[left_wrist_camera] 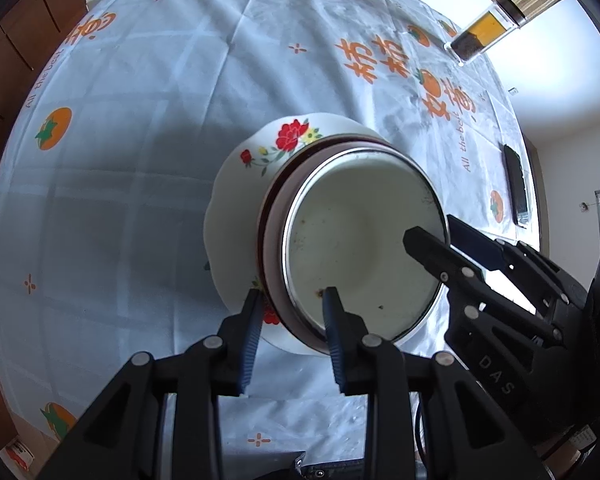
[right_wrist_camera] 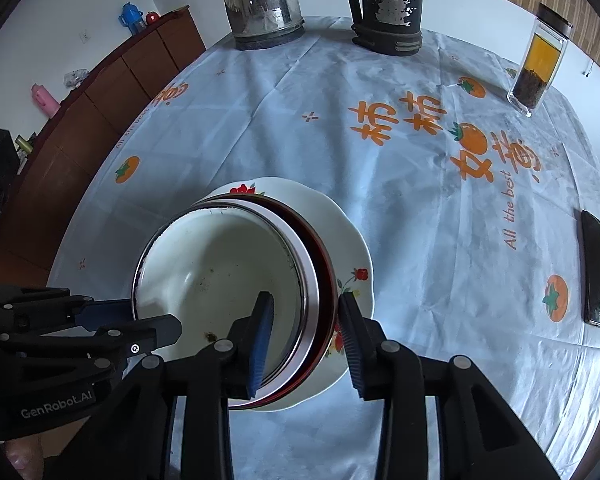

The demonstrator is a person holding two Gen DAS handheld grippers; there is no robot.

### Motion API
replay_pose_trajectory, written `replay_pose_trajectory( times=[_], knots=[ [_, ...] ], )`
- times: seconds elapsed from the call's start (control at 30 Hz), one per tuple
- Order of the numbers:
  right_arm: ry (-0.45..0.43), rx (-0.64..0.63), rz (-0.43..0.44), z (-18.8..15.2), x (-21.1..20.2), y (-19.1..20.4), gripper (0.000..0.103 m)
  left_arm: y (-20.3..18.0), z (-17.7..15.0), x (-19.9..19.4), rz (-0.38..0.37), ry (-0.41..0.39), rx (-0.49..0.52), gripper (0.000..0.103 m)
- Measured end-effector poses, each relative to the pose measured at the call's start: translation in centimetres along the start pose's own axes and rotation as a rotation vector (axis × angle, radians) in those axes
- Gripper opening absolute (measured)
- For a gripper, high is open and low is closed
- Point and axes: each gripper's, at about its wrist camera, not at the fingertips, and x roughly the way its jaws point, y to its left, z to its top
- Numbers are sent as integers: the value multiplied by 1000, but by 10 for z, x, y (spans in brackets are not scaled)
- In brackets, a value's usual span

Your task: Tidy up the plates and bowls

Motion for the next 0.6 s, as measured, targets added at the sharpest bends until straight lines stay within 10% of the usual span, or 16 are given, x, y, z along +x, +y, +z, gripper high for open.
replay_pose_trajectory(
  times=[0.6],
  knots=[
    [-151,-44,-28,-9,-41,9,52,-18,-13,-45,126,-235,111,44]
  ],
)
